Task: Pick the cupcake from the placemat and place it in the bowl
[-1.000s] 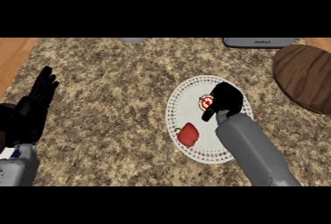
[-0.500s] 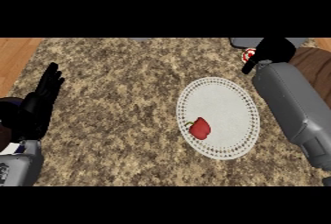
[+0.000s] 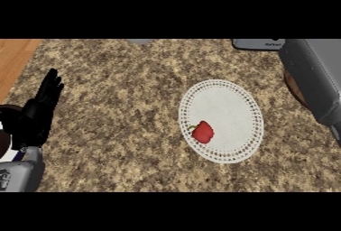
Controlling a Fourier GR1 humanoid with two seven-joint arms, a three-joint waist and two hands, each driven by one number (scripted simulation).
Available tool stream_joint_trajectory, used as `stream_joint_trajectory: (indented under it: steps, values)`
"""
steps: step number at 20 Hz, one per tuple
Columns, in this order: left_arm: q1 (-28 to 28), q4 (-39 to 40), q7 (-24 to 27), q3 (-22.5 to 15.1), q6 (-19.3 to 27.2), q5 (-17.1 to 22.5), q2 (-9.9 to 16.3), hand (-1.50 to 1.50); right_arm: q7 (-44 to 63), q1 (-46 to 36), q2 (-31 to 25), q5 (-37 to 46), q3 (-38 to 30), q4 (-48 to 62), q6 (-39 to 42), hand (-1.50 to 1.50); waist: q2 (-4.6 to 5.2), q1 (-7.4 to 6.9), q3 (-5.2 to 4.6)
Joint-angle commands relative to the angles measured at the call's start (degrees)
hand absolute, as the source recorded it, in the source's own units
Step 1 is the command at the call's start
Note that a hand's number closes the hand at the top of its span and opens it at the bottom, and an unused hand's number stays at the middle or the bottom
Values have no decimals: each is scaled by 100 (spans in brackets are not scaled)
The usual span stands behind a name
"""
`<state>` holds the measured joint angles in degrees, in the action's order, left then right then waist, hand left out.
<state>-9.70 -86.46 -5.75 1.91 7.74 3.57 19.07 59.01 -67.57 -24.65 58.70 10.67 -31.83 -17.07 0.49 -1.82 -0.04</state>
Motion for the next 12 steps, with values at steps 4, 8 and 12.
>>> stream_joint_trajectory:
  steps: [4, 8, 12]
  values:
    - [97, -255, -250, 19, -50, -38, 29, 0, -12, 96, -423, 40, -528, 154, -723, 150, -30, 77, 7]
    - [63, -321, -254, 66, -45, -83, 50, 0, -797, 427, -677, -314, -1054, 519, -1336, 150, 2, 26, 12]
    - [-47, -25, -39, 154, -62, -105, -21, 0, -1509, 630, -841, -546, -1392, 869, -1671, 150, 10, 45, 9]
